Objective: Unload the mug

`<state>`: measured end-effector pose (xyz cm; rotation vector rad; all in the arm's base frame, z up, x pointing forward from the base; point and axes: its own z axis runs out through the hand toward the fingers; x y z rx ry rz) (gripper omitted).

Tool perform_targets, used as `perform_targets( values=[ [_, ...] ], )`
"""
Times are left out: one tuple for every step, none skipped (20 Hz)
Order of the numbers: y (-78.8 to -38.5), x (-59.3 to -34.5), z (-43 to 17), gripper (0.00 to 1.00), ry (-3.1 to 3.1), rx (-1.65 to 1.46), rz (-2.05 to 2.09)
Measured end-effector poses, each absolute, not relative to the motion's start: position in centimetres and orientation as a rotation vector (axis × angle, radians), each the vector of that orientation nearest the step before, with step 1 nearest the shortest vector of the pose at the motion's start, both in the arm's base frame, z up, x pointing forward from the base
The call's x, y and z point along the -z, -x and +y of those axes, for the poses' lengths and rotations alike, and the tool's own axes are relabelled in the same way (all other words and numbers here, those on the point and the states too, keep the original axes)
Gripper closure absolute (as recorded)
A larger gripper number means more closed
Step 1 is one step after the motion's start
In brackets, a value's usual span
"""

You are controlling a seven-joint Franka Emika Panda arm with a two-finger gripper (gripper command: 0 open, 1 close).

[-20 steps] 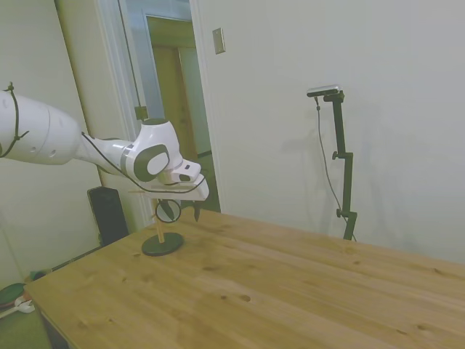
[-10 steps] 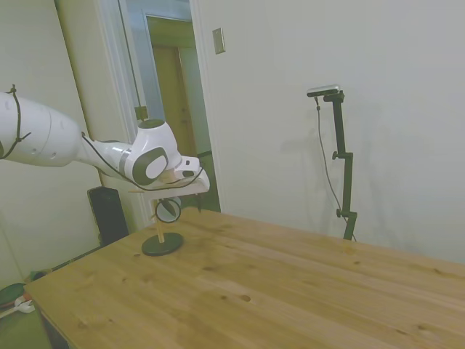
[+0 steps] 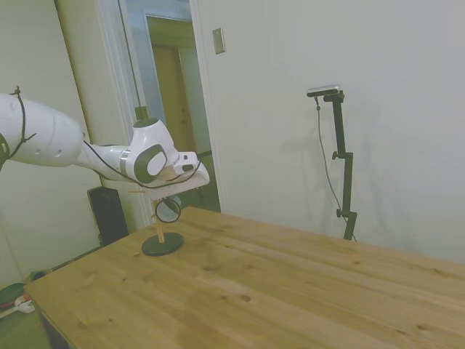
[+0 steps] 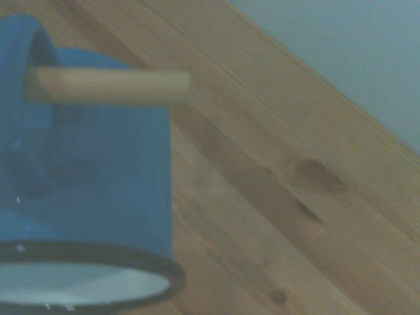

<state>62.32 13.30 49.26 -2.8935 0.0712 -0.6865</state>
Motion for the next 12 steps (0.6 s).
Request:
perform_targets(
  values=[
    [-62.5, -49.7, 14.0, 0.00, 2.882, 0.694, 0.069],
    [-62.6, -50.0, 14.9, 0.00, 2.870, 0.701, 0.063],
    [-62.6, -50.5, 15.9, 0.00, 2.859, 0.707, 0.053],
    [-62.6, -50.7, 16.8, 0.00, 2.854, 0.706, 0.041],
    [-62.6, -50.6, 17.7, 0.00, 2.853, 0.691, 0.035],
    [-62.6, -50.5, 18.1, 0.00, 2.855, 0.676, 0.036],
    [-62.7, -50.3, 18.2, 0.00, 2.858, 0.664, 0.039],
    [-62.9, -50.1, 18.1, 0.00, 2.861, 0.655, 0.043],
    [-63.1, -49.9, 17.9, 0.00, 2.865, 0.648, 0.050],
    [-63.2, -49.8, 17.5, 0.00, 2.868, 0.642, 0.059],
    [-63.3, -49.7, 17.2, 0.00, 2.869, 0.641, 0.066],
    [-63.4, -49.6, 17.0, 0.00, 2.868, 0.640, 0.073]
  ],
)
